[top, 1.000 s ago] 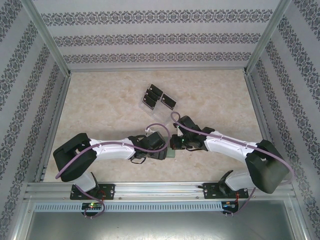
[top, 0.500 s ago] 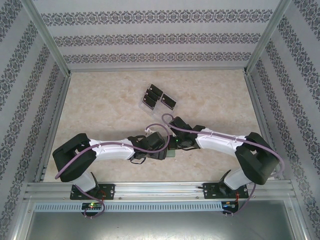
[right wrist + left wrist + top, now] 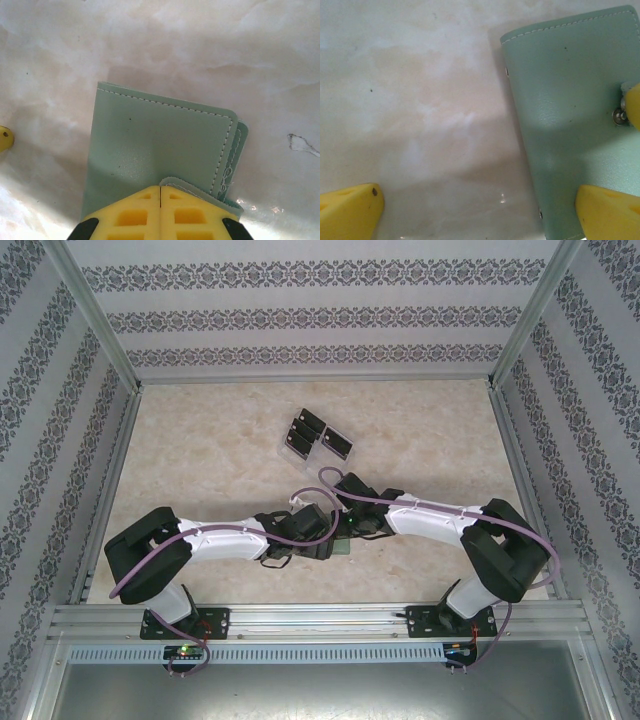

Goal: Put the credit cards into the card holder
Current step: Close the button on the card holder.

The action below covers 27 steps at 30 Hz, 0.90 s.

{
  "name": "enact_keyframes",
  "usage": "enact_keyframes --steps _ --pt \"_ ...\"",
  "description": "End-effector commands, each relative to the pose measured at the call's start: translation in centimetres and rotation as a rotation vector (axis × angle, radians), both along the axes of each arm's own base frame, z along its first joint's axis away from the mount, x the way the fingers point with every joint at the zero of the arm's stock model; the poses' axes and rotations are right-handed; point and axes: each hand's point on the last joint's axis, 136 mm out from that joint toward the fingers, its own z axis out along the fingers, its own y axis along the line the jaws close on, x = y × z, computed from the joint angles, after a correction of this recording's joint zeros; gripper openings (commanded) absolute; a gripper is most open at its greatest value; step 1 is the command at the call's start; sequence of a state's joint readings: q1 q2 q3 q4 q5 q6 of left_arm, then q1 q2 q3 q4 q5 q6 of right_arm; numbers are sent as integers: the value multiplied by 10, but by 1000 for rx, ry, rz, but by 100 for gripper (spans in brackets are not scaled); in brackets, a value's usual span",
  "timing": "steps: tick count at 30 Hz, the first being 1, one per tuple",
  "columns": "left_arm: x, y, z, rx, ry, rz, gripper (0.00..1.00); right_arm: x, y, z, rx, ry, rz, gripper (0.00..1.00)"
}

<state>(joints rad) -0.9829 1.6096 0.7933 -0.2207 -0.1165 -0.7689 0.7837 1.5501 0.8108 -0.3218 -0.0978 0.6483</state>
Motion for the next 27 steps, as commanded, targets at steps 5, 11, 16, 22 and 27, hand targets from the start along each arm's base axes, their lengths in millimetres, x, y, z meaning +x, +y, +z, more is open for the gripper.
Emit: enact_keyframes --steps 5,11,16,22,27 --pt "-20 4 -24 11 86 -6 100 -7 -1 17 19 -21 13 0" --pt "-21 5 -25 12 87 -6 100 -7 4 22 36 -21 24 0" --pt "-21 4 -25 11 88 -5 100 -9 7 14 37 -2 27 0" --pt "-20 4 -24 12 86 -8 100 -10 9 5 34 18 30 0" --pt "-20 3 -24 10 85 -10 100 -9 11 -1 30 28 34 0"
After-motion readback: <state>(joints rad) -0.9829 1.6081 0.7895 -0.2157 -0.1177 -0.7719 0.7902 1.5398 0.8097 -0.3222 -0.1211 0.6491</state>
